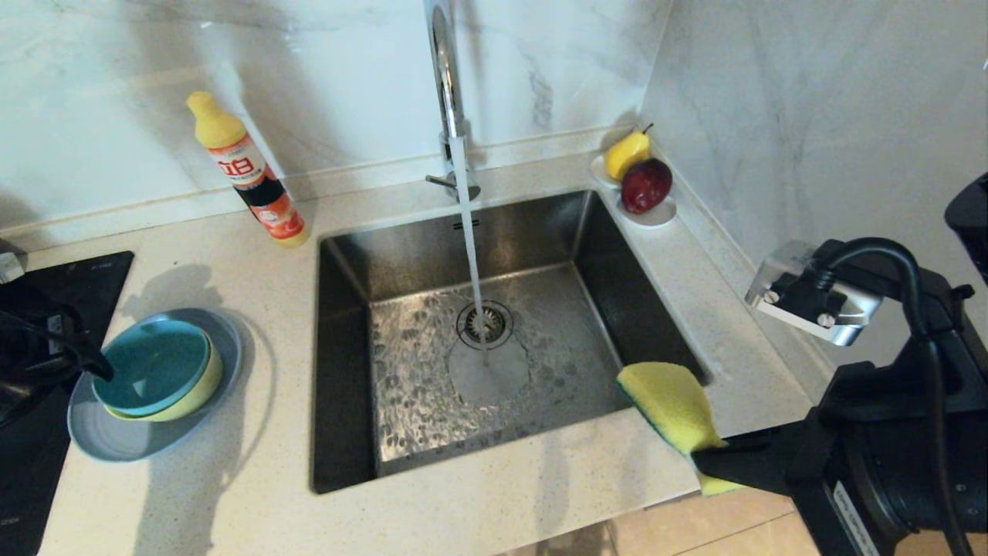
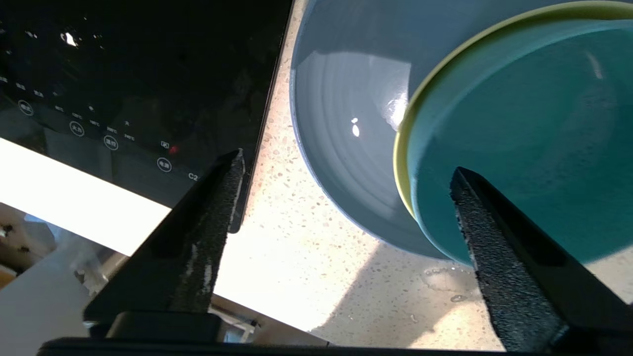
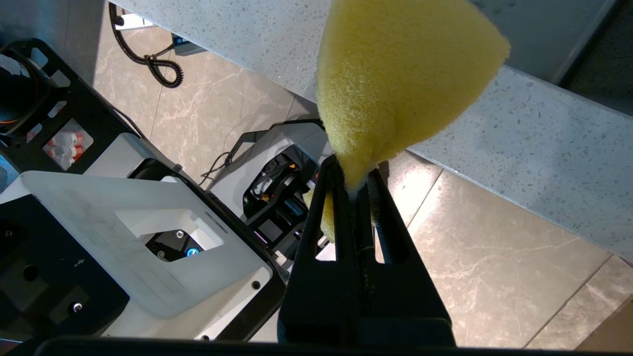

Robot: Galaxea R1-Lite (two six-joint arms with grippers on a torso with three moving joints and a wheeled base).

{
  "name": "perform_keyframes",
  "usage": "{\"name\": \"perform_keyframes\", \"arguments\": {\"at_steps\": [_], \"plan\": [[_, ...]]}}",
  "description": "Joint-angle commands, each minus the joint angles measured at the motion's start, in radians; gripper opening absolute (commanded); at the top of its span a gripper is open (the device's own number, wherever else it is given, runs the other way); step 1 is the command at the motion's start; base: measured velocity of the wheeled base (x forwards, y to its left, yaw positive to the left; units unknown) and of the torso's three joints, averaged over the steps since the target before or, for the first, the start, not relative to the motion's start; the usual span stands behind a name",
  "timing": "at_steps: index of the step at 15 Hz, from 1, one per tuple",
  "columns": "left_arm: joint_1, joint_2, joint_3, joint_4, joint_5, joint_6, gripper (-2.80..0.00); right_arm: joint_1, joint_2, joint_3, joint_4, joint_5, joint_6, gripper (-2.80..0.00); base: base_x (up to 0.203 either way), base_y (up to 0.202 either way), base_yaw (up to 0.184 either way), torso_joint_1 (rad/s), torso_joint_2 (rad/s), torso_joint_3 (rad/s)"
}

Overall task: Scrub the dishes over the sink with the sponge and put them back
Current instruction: Pick up a bowl and the sponge

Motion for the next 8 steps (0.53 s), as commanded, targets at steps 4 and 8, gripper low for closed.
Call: {"name": "perform_keyframes", "arguments": {"at_steps": [4,8], "plan": [[0.004,0.036,0.01,0.003,-0.001,-0.005,0.0,0.001,0.006,-0.003,0.004,-0.002,0.002,-2.8,0.0,0.0,0.0,0.0,0.0,0.0],[0.006,0.037,0.008,-0.033,0.001,-0.002,0.0,0.0,0.009,-0.001,0.001,-0.002,0.002,-2.8,0.0,0.0,0.0,0.0,0.0,0.0]]}}
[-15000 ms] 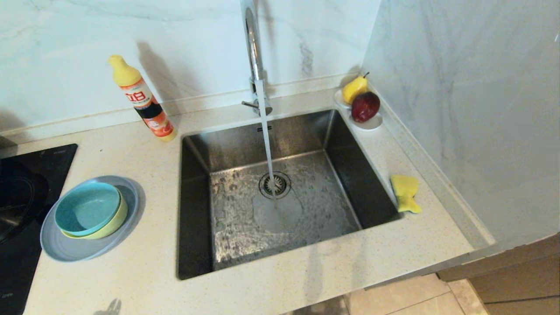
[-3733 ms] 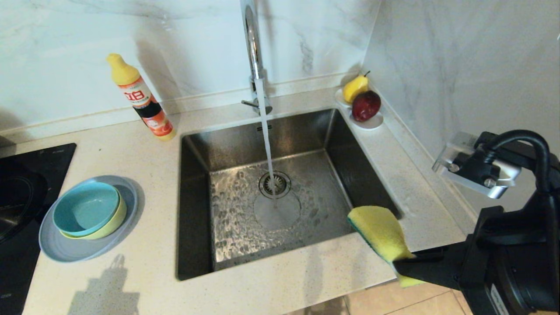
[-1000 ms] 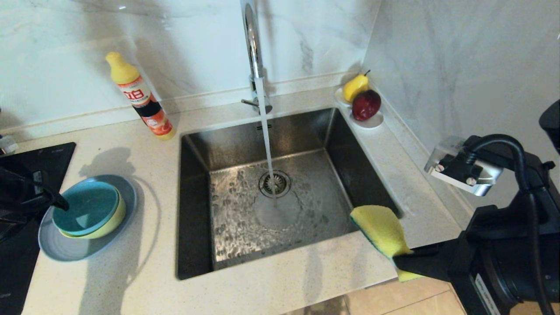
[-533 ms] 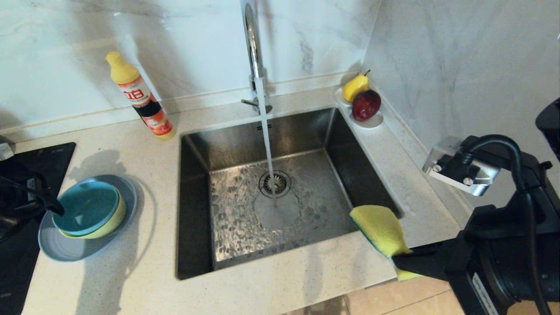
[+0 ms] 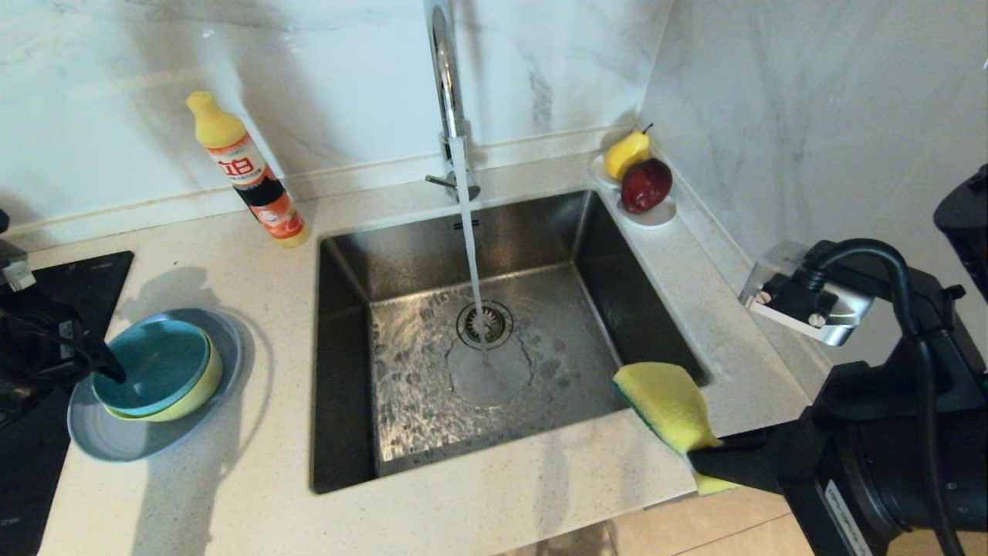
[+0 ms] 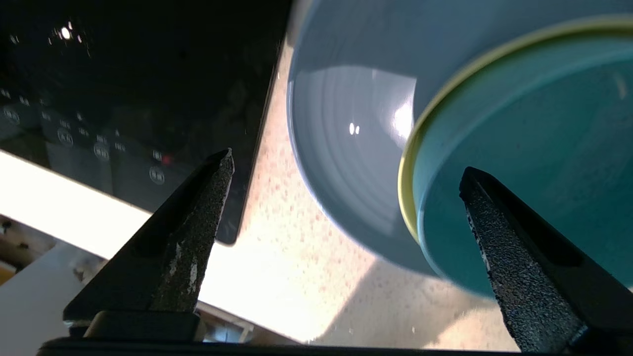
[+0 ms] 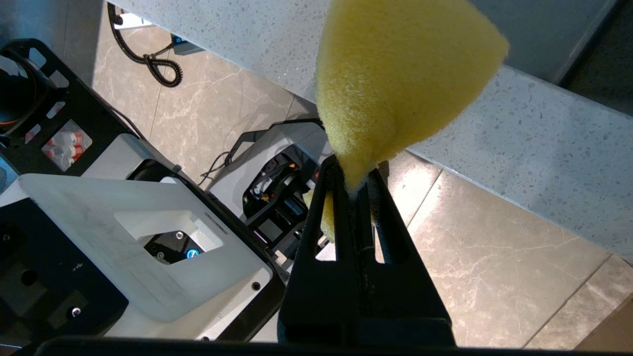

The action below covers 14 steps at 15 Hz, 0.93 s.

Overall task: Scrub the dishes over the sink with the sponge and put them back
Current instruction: Pick up a bowl and the sponge

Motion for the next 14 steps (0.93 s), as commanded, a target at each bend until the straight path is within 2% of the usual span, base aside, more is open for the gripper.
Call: {"name": "perform_keyframes", "arguments": {"at_steps": [1,6,7,14], "plan": [[0.002,-0.001,-0.002,-0.006,0.003,0.0,0.0,0.0,0.003,0.001,0.003,-0.001,0.001,-2.8,0.0,0.0,0.0,0.0,0.0,0.0],[0.0,0.013,0.015,-0.006,0.001,-0.004,0.0,-0.013,0.015,-0.018,0.002,-0.004,0.003,-2.8,0.0,0.0,0.0,0.0,0.0,0.0],[0.0,0.014,0.014,-0.008,0.001,-0.005,-2.8,-0.013,0.015,-0.018,0.002,-0.004,0.004,-2.8,0.0,0.0,0.0,0.0,0.0,0.0],[0.0,0.018,0.013,-0.008,0.001,-0.01,-2.8,-0.015,0.007,-0.015,0.005,-0.001,0.004,-2.8,0.0,0.0,0.0,0.0,0.0,0.0]]}}
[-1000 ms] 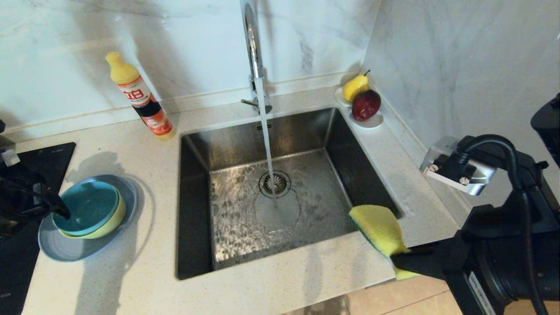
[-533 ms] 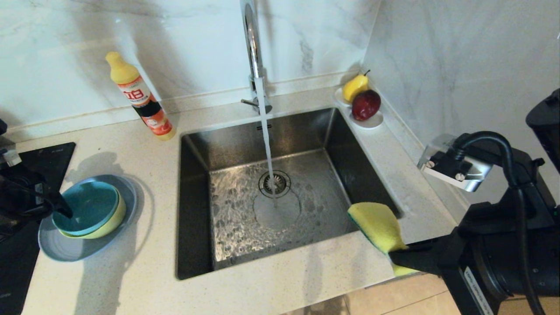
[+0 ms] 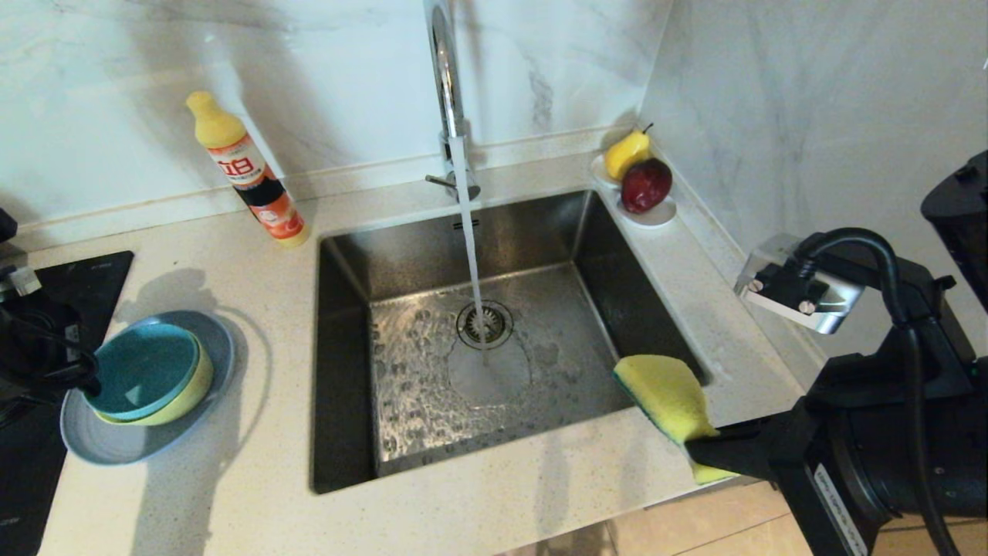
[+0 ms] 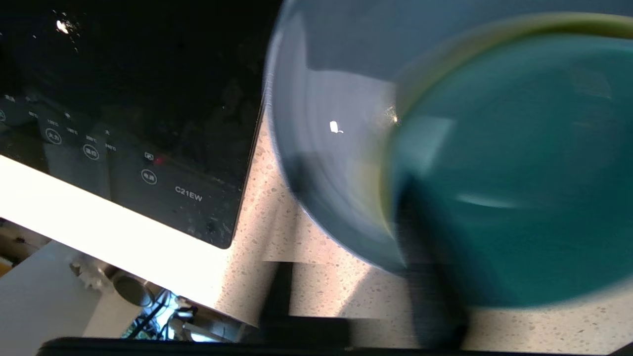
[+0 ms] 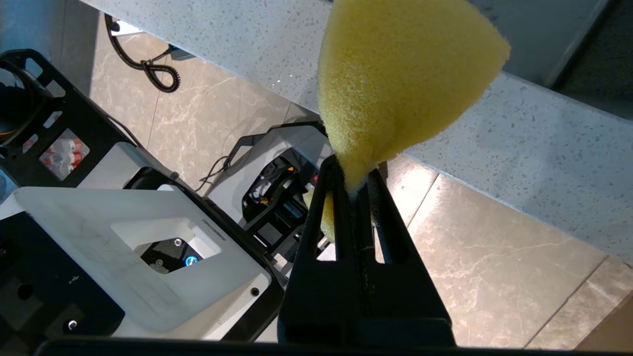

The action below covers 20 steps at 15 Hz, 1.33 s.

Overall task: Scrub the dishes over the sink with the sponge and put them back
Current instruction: Pick up a bowl and the sponge

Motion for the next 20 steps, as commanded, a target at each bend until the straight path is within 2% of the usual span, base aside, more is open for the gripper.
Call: {"name": "perform_keyframes", "arguments": {"at_steps": [1,12,20], "plan": [[0.0,0.0,0.003,0.004,0.001,-0.001,-2.8,0.0,-0.004,0.001,0.004,-0.002,0.001,-2.8,0.0,0.0,0.0,0.0,0.0,0.0],[0.0,-0.063,-0.043,0.016,-0.002,-0.009,-2.8,-0.004,-0.016,0.004,0.005,0.0,0.001,-2.8,0.0,0.0,0.0,0.0,0.0,0.0],[-0.002,-0.141,-0.211,0.126,-0.028,-0.015,-2.8,-0.004,-0.016,0.006,0.005,0.0,0.0,-2.8,0.0,0.0,0.0,0.0,0.0,0.0]]}}
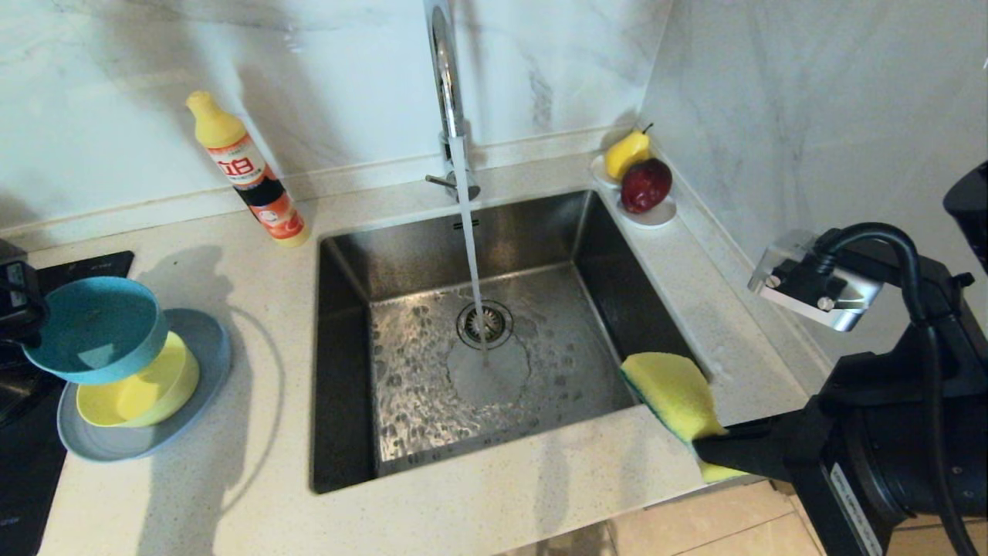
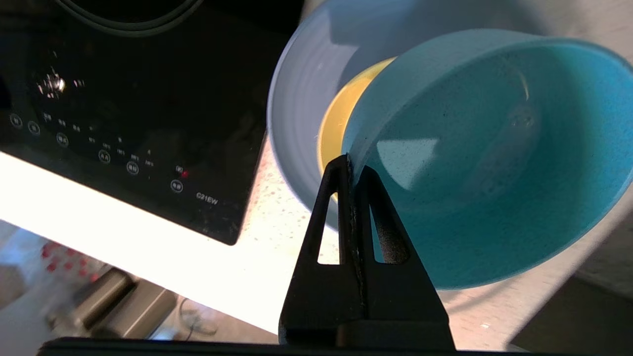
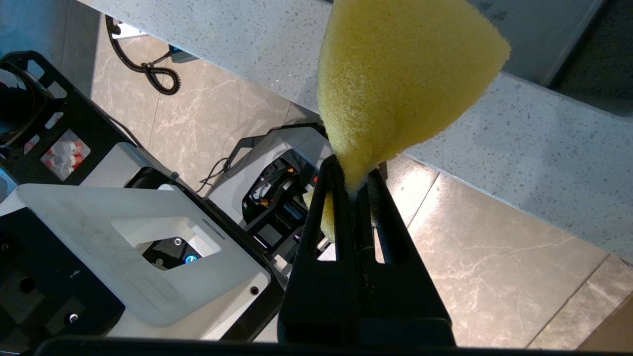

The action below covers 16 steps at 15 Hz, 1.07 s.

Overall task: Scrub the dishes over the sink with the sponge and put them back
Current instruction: Pick up a bowl and the sponge, then wash the bowl

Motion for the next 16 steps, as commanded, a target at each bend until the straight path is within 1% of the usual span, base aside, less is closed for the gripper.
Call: {"name": "perform_keyframes", "arguments": {"at_steps": [1,2,3,4,6,9,12,14,16], "plan": [[-0.005,-0.04,-0.082,0.043,-0.032,-0.014,-2.8,0.0,0.0,0.003,0.003,-0.001,0.001,-2.8,0.0,0.0,0.0,0.0,0.0,0.0],[-0.017,-0.052,-0.118,0.074,-0.06,-0.032,-2.8,0.0,0.0,0.003,0.002,-0.001,0.003,-2.8,0.0,0.0,0.0,0.0,0.0,0.0],[-0.054,-0.063,-0.161,0.108,-0.079,-0.061,-2.8,-0.001,-0.003,0.005,0.002,-0.001,0.003,-2.8,0.0,0.0,0.0,0.0,0.0,0.0],[-0.103,-0.069,-0.188,0.131,-0.086,-0.104,-2.8,-0.001,-0.005,0.006,-0.001,-0.001,0.005,-2.8,0.0,0.0,0.0,0.0,0.0,0.0],[-0.231,-0.072,-0.228,0.151,-0.087,-0.195,-2.8,-0.001,-0.015,0.005,-0.002,-0.004,0.004,-2.8,0.0,0.0,0.0,0.0,0.0,0.0],[-0.417,-0.048,-0.258,0.159,-0.074,-0.282,-2.8,-0.003,-0.03,0.005,-0.002,-0.005,0.003,-2.8,0.0,0.0,0.0,0.0,0.0,0.0],[-0.561,0.034,-0.272,0.151,-0.055,-0.354,-2.8,-0.022,-0.033,0.006,-0.002,-0.002,0.001,-2.8,0.0,0.0,0.0,0.0,0.0,0.0],[-0.62,0.09,-0.276,0.119,-0.049,-0.394,-2.8,-0.023,-0.031,0.005,-0.002,-0.004,0.003,-2.8,0.0,0.0,0.0,0.0,0.0,0.0],[-0.684,0.15,-0.277,0.053,-0.03,-0.435,-2.8,-0.028,-0.027,0.002,-0.003,-0.004,0.003,-2.8,0.0,0.0,0.0,0.0,0.0,0.0]]}}
